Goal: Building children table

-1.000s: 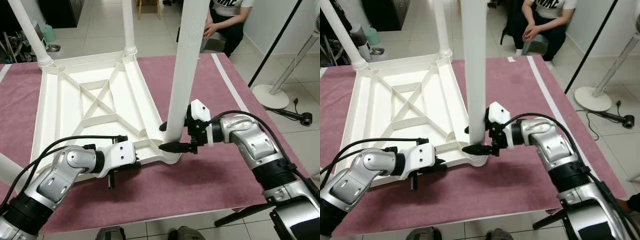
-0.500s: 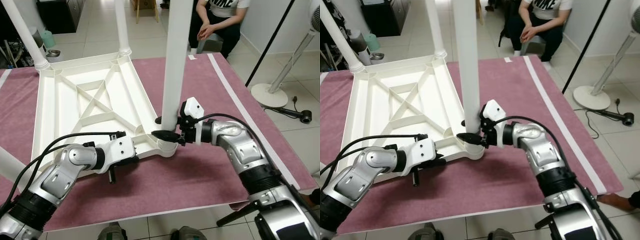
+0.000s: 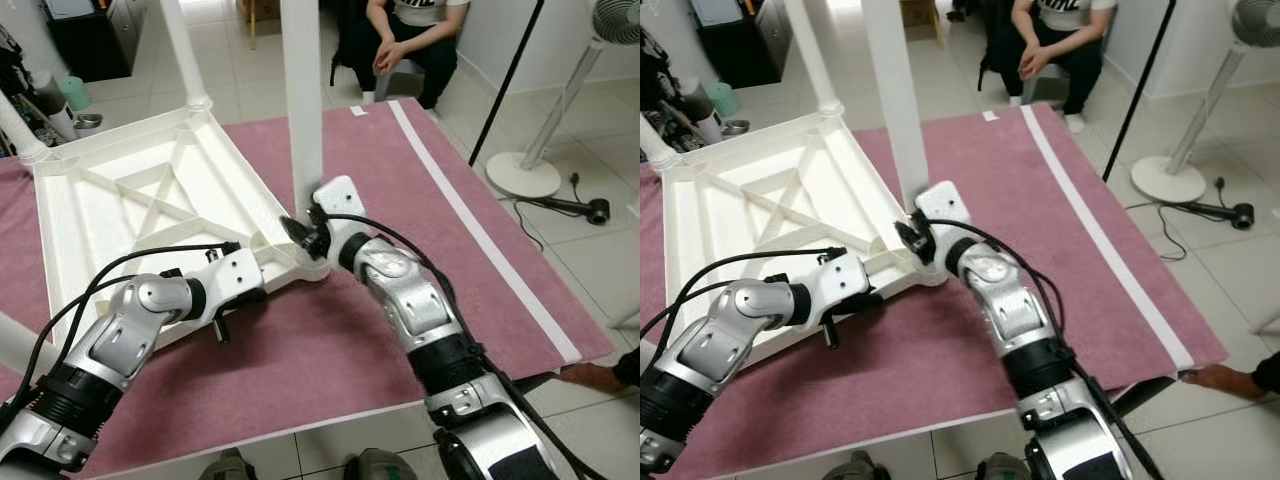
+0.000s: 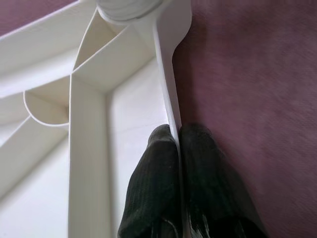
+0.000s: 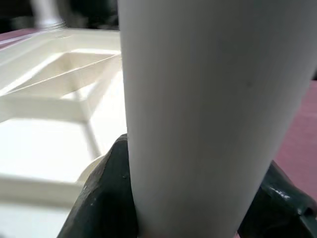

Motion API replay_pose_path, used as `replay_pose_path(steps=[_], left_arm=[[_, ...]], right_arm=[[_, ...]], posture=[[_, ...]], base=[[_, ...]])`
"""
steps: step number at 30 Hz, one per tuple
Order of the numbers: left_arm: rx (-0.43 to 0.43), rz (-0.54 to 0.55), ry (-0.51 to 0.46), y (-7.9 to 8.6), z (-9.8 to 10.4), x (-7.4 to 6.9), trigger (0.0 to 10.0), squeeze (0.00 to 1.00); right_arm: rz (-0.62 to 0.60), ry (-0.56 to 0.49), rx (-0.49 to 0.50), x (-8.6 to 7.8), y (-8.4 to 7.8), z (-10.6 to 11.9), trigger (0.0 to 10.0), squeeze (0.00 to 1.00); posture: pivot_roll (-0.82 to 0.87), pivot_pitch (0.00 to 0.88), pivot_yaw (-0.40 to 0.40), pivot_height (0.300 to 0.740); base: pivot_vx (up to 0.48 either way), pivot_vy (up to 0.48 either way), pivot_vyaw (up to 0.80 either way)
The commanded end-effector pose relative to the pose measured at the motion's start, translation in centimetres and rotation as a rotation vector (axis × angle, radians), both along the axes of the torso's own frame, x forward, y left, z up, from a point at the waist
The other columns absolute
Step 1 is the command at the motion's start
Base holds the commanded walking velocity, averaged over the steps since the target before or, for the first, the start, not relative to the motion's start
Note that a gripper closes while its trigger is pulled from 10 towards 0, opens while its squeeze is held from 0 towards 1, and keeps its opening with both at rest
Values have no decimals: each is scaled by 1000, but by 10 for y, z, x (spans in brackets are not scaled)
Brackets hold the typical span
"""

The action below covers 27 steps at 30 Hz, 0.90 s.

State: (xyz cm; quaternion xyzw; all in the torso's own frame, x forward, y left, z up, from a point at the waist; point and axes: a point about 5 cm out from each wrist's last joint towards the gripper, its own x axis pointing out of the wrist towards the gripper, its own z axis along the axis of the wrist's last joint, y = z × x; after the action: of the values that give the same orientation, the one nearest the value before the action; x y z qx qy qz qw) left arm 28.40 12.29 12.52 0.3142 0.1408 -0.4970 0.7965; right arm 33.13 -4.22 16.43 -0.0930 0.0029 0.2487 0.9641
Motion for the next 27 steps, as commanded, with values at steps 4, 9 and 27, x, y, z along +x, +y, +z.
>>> replay_pose_path(steps=[4, 9, 27], left_arm=[[-99, -248, -75, -38, 26, -17, 0, 0], [-100, -250, -70, -37, 25, -18, 0, 0], [-72, -295, -42, -25, 23, -30, 0, 0]], right_arm=[[-112, 2, -41, 3, 11, -7, 10000, 0], [-88, -44, -28, 1, 13, 0, 10000, 0], [721, 4, -91, -56, -40, 12, 10000, 0]], posture=[[47, 0, 111, 740], [45, 0, 106, 740], [47, 0, 81, 740]], base=[[0, 0, 0], [0, 0, 0], [0, 0, 0]])
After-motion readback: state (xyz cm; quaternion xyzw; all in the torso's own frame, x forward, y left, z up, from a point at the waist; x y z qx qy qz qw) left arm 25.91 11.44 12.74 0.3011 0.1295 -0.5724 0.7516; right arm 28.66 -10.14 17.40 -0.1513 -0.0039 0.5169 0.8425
